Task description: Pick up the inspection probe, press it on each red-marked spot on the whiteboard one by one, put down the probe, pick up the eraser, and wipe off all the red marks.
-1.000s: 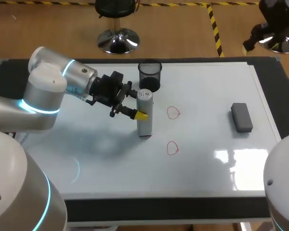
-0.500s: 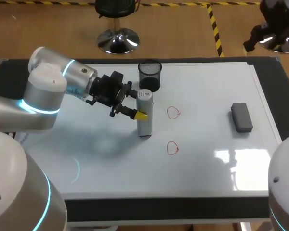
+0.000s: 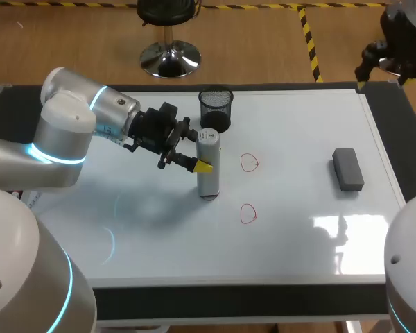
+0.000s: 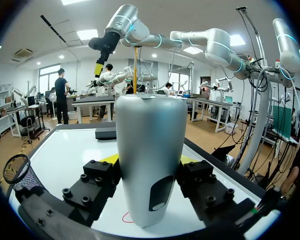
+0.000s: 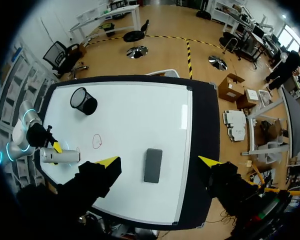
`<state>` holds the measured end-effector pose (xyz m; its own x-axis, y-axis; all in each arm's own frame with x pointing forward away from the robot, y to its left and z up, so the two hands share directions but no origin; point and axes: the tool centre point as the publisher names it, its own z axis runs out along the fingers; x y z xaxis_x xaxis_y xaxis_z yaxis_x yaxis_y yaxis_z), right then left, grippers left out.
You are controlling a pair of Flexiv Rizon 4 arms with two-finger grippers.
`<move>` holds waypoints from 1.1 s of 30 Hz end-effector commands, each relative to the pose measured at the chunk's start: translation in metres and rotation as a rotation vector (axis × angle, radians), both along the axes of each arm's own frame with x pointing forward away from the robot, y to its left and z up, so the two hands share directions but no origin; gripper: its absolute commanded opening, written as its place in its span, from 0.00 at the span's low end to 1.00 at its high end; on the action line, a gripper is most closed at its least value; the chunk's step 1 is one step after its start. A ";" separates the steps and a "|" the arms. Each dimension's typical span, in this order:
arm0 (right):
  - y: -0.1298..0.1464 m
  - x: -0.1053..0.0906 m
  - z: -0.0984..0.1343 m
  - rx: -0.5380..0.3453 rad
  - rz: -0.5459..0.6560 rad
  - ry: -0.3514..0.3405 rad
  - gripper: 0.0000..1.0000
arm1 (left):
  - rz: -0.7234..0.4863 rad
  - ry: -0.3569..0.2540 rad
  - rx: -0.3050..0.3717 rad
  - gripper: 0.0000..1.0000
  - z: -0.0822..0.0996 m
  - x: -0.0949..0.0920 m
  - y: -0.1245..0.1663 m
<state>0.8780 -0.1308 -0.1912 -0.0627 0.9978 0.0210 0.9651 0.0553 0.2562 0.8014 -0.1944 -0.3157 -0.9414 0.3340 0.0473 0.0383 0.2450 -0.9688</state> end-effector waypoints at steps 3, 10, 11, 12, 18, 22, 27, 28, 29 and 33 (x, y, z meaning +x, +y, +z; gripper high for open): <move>0.001 0.001 -0.009 -0.050 -0.077 0.049 1.00 | 0.001 0.000 0.000 0.00 -0.009 -0.001 0.000; -0.001 0.000 -0.022 -0.063 -0.128 0.110 1.00 | 0.001 0.000 0.000 0.00 -0.009 -0.001 0.000; -0.001 0.000 -0.024 -0.054 -0.123 0.124 1.00 | 0.001 0.000 0.000 0.00 -0.009 -0.001 0.000; -0.002 0.000 -0.026 -0.055 -0.124 0.129 1.00 | 0.001 0.000 0.000 0.00 -0.009 -0.001 0.000; -0.005 -0.003 -0.039 -0.034 -0.133 0.146 1.00 | 0.001 0.000 0.000 0.00 -0.009 -0.001 0.000; -0.007 -0.006 -0.047 -0.005 -0.136 0.161 1.00 | 0.001 0.000 0.000 0.00 -0.009 -0.001 0.000; -0.007 -0.010 -0.061 0.005 -0.149 0.187 1.00 | 0.001 0.000 0.000 0.00 -0.009 -0.001 0.000; -0.007 -0.012 -0.064 0.007 -0.147 0.191 1.00 | 0.001 0.000 0.000 0.00 -0.009 -0.001 0.000; -0.006 -0.014 -0.066 0.008 -0.146 0.192 1.00 | 0.001 0.000 0.000 0.00 -0.009 -0.001 0.000; -0.005 -0.024 -0.073 0.006 -0.146 0.193 1.00 | 0.001 0.000 0.000 0.00 -0.009 -0.001 0.000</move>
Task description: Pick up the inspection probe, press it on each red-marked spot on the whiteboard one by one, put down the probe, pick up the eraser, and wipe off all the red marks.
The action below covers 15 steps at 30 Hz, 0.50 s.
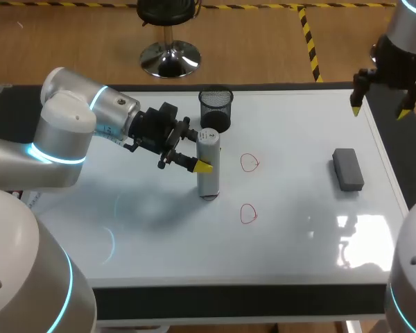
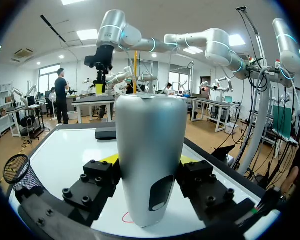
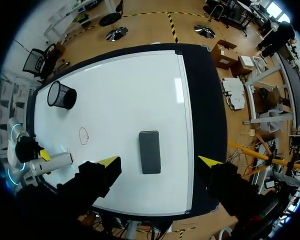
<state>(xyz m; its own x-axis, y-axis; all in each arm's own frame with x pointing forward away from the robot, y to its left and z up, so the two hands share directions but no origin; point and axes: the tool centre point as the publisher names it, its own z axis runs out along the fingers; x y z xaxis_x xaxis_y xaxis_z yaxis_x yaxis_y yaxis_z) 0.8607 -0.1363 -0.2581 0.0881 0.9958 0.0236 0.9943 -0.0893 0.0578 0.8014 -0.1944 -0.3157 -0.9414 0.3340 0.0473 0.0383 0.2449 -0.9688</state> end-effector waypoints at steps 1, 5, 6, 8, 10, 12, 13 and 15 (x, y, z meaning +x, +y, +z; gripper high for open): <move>0.001 -0.009 -0.008 -0.005 -0.001 -0.014 1.00 | 0.001 0.000 0.000 0.00 -0.009 -0.001 0.000; 0.002 -0.017 -0.014 0.003 -0.003 -0.024 1.00 | 0.001 0.000 0.000 0.00 -0.009 -0.001 0.000; 0.002 -0.019 -0.015 0.018 0.005 -0.026 1.00 | 0.001 0.000 0.000 0.00 -0.009 -0.001 0.000; 0.002 -0.023 -0.017 0.021 0.008 -0.029 1.00 | 0.001 0.000 0.000 0.00 -0.009 -0.001 0.000; 0.002 -0.026 -0.020 0.025 0.009 -0.031 1.00 | 0.001 0.000 0.000 0.00 -0.009 -0.001 0.000; 0.002 -0.029 -0.023 0.038 0.018 -0.028 1.00 | 0.001 0.000 0.000 0.00 -0.009 -0.001 0.000; 0.003 -0.030 -0.025 0.034 0.017 -0.028 1.00 | 0.001 0.000 0.000 0.00 -0.009 -0.001 0.000; 0.005 -0.033 -0.029 0.033 0.027 -0.026 1.00 | 0.001 0.000 0.000 0.00 -0.009 -0.001 0.000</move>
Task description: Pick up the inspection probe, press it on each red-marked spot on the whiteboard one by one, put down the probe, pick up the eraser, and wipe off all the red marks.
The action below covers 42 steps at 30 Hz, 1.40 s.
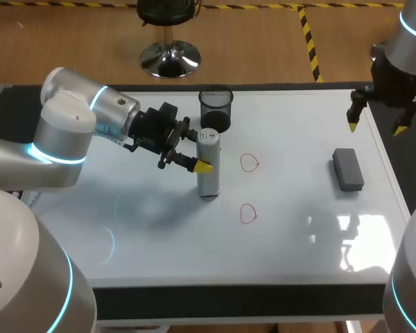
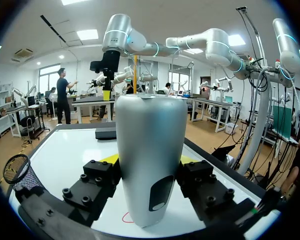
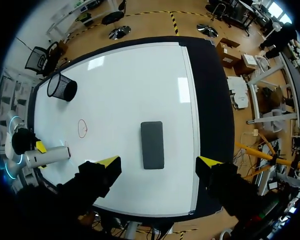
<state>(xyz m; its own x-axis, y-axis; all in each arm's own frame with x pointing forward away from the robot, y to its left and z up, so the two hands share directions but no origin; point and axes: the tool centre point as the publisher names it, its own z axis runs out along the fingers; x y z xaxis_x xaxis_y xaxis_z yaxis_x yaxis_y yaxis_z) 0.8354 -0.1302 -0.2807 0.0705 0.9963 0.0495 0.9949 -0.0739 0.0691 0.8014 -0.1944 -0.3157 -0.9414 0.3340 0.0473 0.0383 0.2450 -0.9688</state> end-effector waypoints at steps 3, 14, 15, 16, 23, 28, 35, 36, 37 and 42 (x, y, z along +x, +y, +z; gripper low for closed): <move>0.000 -0.011 -0.012 0.008 0.013 -0.011 1.00 | 0.001 0.000 0.000 0.00 -0.009 -0.001 0.000; 0.011 -0.019 -0.044 -0.003 0.041 0.014 1.00 | 0.001 0.000 0.000 0.00 -0.009 -0.001 0.000; 0.012 -0.019 -0.047 -0.005 0.041 0.011 1.00 | 0.001 0.000 0.000 0.00 -0.009 -0.001 0.000; 0.012 -0.019 -0.049 -0.005 0.042 0.011 1.00 | 0.001 0.000 0.000 0.00 -0.009 -0.001 0.000; 0.018 -0.020 -0.064 0.000 0.071 -0.024 1.00 | 0.001 0.000 0.000 0.00 -0.009 -0.001 0.000; 0.022 -0.018 -0.075 0.008 0.088 -0.006 1.00 | 0.001 0.000 0.000 0.00 -0.009 -0.001 0.000; 0.028 -0.016 -0.091 -0.006 0.083 -0.018 1.00 | 0.001 0.000 0.000 0.00 -0.009 -0.001 0.000; 0.029 -0.015 -0.094 -0.005 0.086 -0.008 1.00 | 0.001 0.000 0.000 0.00 -0.009 -0.001 0.000; 0.030 -0.015 -0.096 -0.006 0.087 -0.006 1.00 | 0.001 0.000 0.000 0.00 -0.009 -0.001 0.000; 0.033 -0.013 -0.103 -0.003 0.103 0.013 1.00 | 0.001 0.000 0.000 0.00 -0.009 -0.001 0.000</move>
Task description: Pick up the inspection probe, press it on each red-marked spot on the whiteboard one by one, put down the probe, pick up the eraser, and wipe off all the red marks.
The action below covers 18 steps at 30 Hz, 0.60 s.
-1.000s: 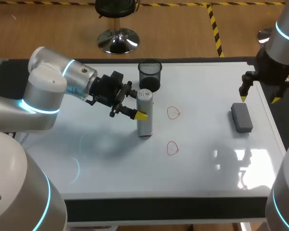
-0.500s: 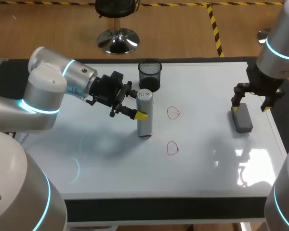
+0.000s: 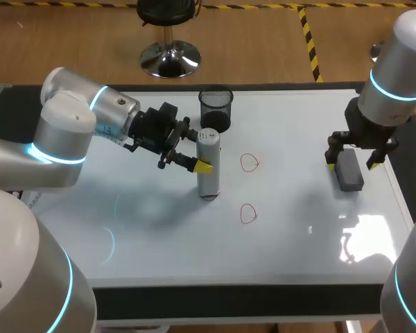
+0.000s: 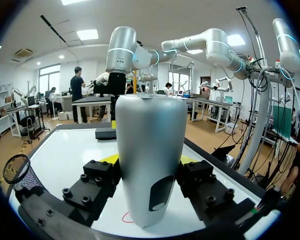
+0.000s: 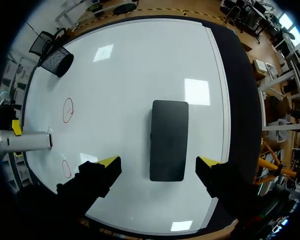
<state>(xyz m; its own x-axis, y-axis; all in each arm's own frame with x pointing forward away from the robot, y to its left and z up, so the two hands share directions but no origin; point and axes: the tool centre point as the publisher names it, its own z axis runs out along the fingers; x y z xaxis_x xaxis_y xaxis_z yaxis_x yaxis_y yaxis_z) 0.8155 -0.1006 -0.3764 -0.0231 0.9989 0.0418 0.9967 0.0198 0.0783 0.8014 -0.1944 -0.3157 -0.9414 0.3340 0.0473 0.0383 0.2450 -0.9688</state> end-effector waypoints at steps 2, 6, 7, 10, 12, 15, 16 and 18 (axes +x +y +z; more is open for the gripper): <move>0.003 0.009 -0.011 0.010 0.011 0.035 1.00 | 0.001 0.000 0.000 0.00 -0.009 -0.001 0.000; 0.001 0.010 -0.017 0.012 0.017 0.038 1.00 | 0.001 0.000 0.000 0.00 -0.009 -0.001 0.000; 0.000 0.011 -0.018 0.021 0.014 0.042 1.00 | 0.001 0.000 0.000 0.00 -0.009 -0.001 0.000; -0.001 0.013 -0.023 0.028 0.009 0.053 1.00 | 0.001 0.000 0.000 0.00 -0.009 -0.001 0.000; -0.001 0.014 -0.025 0.030 0.009 0.056 1.00 | 0.001 0.000 0.000 0.00 -0.009 -0.001 0.000; 0.000 0.015 -0.027 0.032 0.002 0.058 1.00 | 0.001 0.000 0.000 0.00 -0.009 -0.001 0.000; 0.000 0.016 -0.028 0.031 0.001 0.059 1.00 | 0.001 0.000 0.000 0.00 -0.009 -0.001 0.000; 0.000 0.016 -0.029 0.029 -0.002 0.062 1.00 | 0.001 0.000 0.000 0.00 -0.009 -0.001 0.000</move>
